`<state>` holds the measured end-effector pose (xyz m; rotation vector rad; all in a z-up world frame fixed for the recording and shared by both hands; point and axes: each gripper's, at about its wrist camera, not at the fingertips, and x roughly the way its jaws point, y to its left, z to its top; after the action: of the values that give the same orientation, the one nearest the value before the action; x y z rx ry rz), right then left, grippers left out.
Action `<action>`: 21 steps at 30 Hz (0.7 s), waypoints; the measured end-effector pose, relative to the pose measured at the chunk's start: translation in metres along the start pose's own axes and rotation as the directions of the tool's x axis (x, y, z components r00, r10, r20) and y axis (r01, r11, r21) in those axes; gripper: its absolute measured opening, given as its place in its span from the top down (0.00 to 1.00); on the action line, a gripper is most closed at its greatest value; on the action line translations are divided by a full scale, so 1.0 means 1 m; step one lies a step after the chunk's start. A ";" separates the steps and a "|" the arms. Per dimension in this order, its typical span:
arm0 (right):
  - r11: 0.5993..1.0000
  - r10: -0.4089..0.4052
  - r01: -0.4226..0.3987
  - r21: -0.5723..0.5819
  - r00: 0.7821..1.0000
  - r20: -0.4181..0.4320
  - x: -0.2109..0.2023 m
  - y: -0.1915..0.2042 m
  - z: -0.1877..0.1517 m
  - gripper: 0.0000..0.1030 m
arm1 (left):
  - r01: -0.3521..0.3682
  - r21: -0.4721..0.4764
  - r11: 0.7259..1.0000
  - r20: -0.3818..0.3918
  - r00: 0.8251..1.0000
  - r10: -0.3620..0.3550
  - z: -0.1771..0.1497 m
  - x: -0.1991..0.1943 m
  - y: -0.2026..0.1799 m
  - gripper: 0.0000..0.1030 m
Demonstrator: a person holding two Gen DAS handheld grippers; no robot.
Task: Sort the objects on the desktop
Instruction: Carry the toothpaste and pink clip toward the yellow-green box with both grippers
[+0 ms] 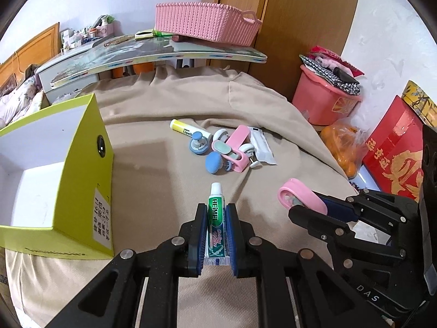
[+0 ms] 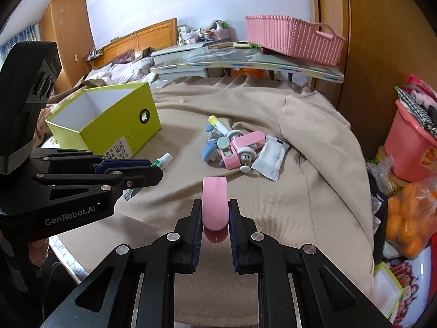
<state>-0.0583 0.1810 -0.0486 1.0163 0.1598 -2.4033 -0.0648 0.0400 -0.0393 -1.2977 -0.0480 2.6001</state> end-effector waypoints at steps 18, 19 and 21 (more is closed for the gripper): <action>0.999 -0.030 0.029 0.013 0.998 0.047 -0.026 0.016 0.004 0.82 | -0.008 0.009 1.000 0.062 0.998 0.007 -0.005 -0.034 0.000 0.86; 0.999 -0.031 0.031 0.014 0.998 0.049 -0.028 0.018 0.005 0.82 | -0.008 0.008 1.000 0.065 0.998 0.007 -0.006 -0.036 0.001 0.86; 0.999 -0.033 0.032 0.014 0.998 0.054 -0.030 0.020 0.006 0.82 | -0.007 0.008 1.000 0.073 0.997 0.007 -0.006 -0.040 0.001 0.86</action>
<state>-0.0346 0.1746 -0.0220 0.9606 0.1429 -2.4616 -0.0366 0.0292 -0.0117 -1.2024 -0.0453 2.6499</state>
